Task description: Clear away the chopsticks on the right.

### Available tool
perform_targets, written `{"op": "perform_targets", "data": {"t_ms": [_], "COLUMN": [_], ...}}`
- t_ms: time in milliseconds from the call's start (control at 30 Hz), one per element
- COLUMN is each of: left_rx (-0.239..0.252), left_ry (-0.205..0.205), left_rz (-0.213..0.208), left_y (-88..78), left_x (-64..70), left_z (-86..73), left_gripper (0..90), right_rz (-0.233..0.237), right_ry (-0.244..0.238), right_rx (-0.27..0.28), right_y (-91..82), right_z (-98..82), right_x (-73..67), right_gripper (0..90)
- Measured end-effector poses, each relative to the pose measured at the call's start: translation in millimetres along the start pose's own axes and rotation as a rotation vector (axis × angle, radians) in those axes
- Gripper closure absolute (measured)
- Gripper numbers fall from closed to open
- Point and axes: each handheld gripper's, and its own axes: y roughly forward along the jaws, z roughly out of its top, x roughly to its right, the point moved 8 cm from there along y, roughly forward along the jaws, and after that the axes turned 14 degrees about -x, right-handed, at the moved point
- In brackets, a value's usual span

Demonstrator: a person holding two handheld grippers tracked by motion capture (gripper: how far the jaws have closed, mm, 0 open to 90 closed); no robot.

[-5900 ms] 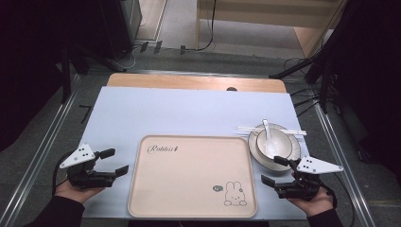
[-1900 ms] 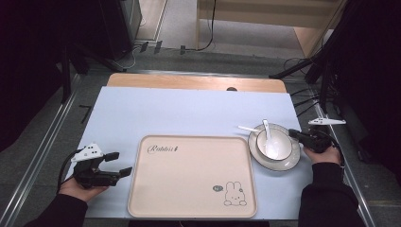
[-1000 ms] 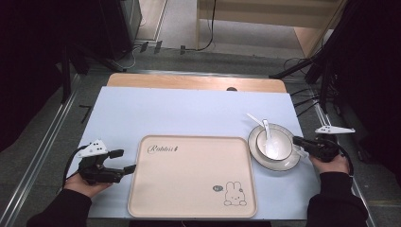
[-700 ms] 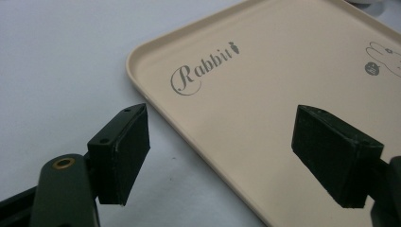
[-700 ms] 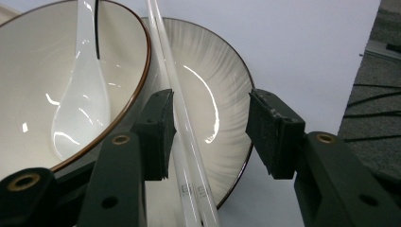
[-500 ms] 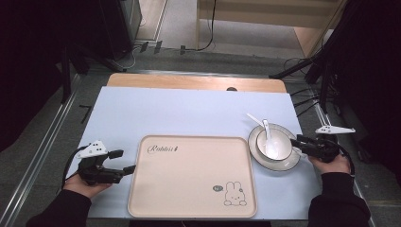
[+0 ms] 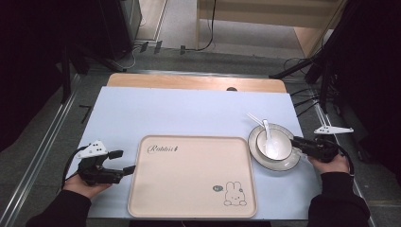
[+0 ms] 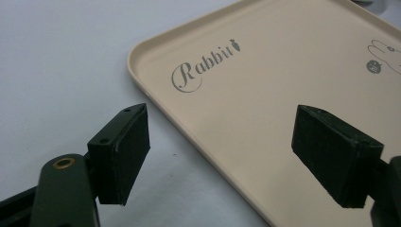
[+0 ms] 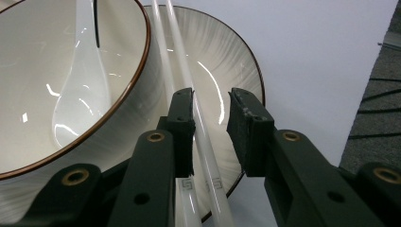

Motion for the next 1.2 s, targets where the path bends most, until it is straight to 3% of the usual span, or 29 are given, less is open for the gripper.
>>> {"op": "perform_targets", "data": {"t_ms": [233, 467, 733, 900, 1067, 1200], "left_rx": [-0.003, 0.002, 0.002, 0.002, 0.003, 0.001], "left_ry": [0.002, -0.001, -0.001, -0.001, 0.000, -0.001], "left_rz": [-0.004, -0.004, -0.004, -0.005, -0.005, -0.006], "left_y": [1.5, 0.6, 0.6, 0.4, 0.2, 0.8], "left_x": [0.9, 0.6, 0.5, 0.5, 0.1, 0.1], "left_z": [0.4, 0.3, 0.2, 0.3, 0.5, 0.7], "left_gripper": [20.5, 20.5, 20.5, 20.4, 20.4, 20.5], "right_rz": [0.006, 0.018, 0.031, 0.028, 0.033, 0.028], "right_ry": [-0.006, -0.017, 0.014, 0.044, 0.103, 0.112], "right_rx": [-0.037, -0.038, -0.027, -0.003, 0.017, 0.037], "right_y": [7.0, 8.1, 4.7, -6.4, -22.6, -40.9], "right_z": [-3.8, -3.4, -3.5, 1.3, 5.7, 12.3], "right_x": [3.6, 4.7, 7.9, 9.4, 10.2, 4.2], "right_gripper": [75.3, 82.8, 84.0, 84.7, 84.9, 84.9]}}
